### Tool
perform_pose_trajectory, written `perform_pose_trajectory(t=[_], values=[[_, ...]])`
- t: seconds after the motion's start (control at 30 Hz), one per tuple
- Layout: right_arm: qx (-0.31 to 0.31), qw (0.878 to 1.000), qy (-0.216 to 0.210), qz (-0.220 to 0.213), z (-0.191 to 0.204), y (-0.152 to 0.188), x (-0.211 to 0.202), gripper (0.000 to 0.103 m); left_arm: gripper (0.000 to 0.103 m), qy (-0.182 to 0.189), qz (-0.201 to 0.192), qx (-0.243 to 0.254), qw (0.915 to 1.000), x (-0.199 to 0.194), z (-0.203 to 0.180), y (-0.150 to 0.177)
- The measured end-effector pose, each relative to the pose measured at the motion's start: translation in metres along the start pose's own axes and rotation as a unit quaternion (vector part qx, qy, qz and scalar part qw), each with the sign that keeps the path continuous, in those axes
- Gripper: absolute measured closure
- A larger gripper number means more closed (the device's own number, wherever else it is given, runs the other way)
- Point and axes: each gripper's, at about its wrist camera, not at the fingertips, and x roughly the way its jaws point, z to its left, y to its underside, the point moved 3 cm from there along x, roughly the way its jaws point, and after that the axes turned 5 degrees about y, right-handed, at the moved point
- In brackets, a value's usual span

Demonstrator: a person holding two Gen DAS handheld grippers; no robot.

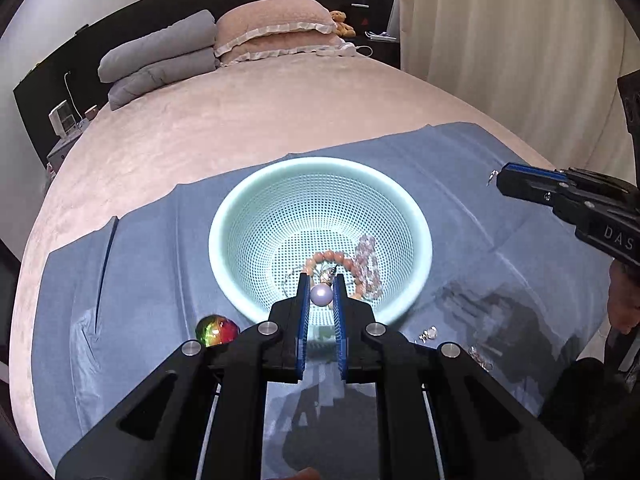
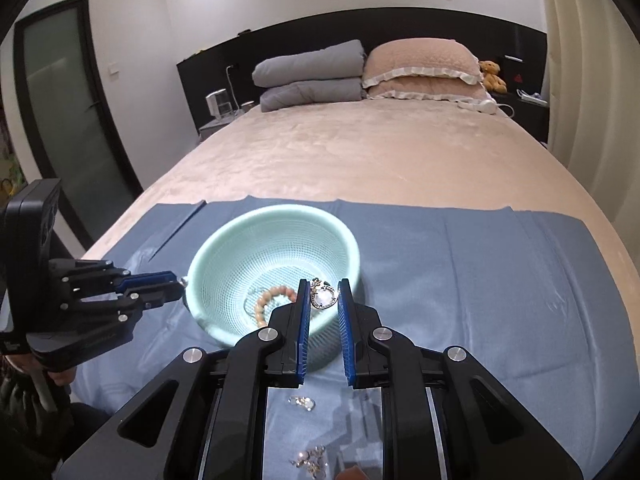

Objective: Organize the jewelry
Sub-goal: 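Grasp pearl earring with left tool, drop in basket while right tool drops charm earring in, then move left tool to silver charm earring while right tool moves to pearl earring cluster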

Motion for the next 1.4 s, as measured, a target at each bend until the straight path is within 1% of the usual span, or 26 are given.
perform_pose_trajectory(t=[0.07,0.17,0.37,0.47,0.53,0.6,0.7,0.8,0.83,0.87,0.9,0.93,0.97,1.0,1.03,1.07,1.1,1.13,1.2,1.23,1.27,1.33,1.4], values=[[-0.006,1.0,-0.01,0.016,0.008,-0.007,0.02,0.09,0.091,-0.003,0.007,-0.002,1.0,0.009,0.008,-0.009],[-0.009,0.999,-0.014,0.048,0.016,-0.012,0.059,0.09,0.091,-0.007,0.026,0.001,0.9996,0.037,0.02,-0.02],[-0.004,0.993,-0.008,0.114,0.019,-0.01,0.131,0.09,0.091,-0.002,0.073,0.002,0.9974,0.089,0.029,-0.026],[-0.007,0.99,-0.008,0.139,0.018,-0.009,0.155,0.09,0.091,-0.006,0.091,0.004,0.9958,0.112,0.035,-0.028],[-0.012,0.988,-0.008,0.151,0.019,-0.008,0.165,0.09,0.091,-0.007,0.102,0.001,0.9948,0.123,0.036,-0.029],[-0.014,0.988,-0.005,0.154,0.017,-0.007,0.17,0.09,0.091,-0.012,0.105,0.005,0.9943,0.13,0.036,-0.029],[-0.019,0.988,-0.01,0.155,0.016,-0.007,0.17,0.09,0.091,-0.016,0.106,0.015,0.9942,0.133,0.032,-0.028],[-0.026,0.987,-0.009,0.156,0.013,-0.006,0.167,0.089,0.09,-0.03,0.103,0.034,0.9937,0.132,0.028,-0.023],[-0.025,0.987,-0.011,0.156,0.012,-0.006,0.165,0.089,0.088,-0.029,0.101,0.035,0.9938,0.13,0.029,-0.022],[-0.021,0.987,-0.015,0.158,0.01,-0.007,0.163,0.089,0.083,-0.027,0.099,0.034,0.9942,0.125,0.028,-0.021],[-0.017,0.987,-0.022,0.159,0.009,-0.007,0.161,0.086,0.078,-0.027,0.095,0.034,0.9945,0.121,0.028,-0.021],[-0.012,0.987,-0.025,0.156,0.007,-0.007,0.158,0.074,0.066,-0.029,0.093,0.035,0.9946,0.117,0.028,-0.021],[-0.008,0.988,-0.024,0.151,0.005,-0.01,0.155,0.065,0.061,-0.033,0.09,0.037,0.9947,0.112,0.028,-0.021],[-0.004,0.989,-0.028,0.146,0.004,-0.011,0.151,0.058,0.061,-0.037,0.086,0.038,0.9948,0.107,0.028,-0.021],[-0.001,0.989,-0.027,0.142,0.003,-0.012,0.145,0.058,0.061,-0.042,0.083,0.038,0.9949,0.101,0.029,-0.02],[-0.001,0.99,-0.023,0.138,0.002,-0.013,0.139,0.058,0.058,-0.044,0.081,0.039,0.995,0.095,0.03,-0.02],[-0.002,0.991,-0.019,0.135,0.002,-0.015,0.134,0.055,0.055,-0.047,0.078,0.04,0.9951,0.089,0.032,-0.022],[-0.002,0.991,-0.017,0.132,0.001,-0.016,0.128,0.05,0.049,-0.05,0.073,0.041,0.9953,0.082,0.033,-0.021],[0.005,0.992,-0.018,0.124,-0.002,-0.016,0.114,0.046,0.047,-0.053,0.065,0.041,0.9956,0.068,0.034,-0.021],[0.009,0.992,-0.02,0.121,-0.003,-0.017,0.108,0.043,0.044,-0.053,0.06,0.039,0.996,0.059,0.034,-0.02],[0.012,0.993,-0.022,0.118,-0.004,-0.016,0.101,0.042,0.038,-0.053,0.055,0.038,0.9963,0.051,0.035,-0.019],[0.013,0.994,-0.022,0.111,-0.006,-0.014,0.087,0.037,0.036,-0.052,0.046,0.037,0.9969,0.036,0.034,-0.015],[0.014,0.994,-0.022,0.104,-0.007,-0.01,0.073,0.03,0.028,-0.054,0.04,0.038,0.997,0.022,0.031,-0.01]])
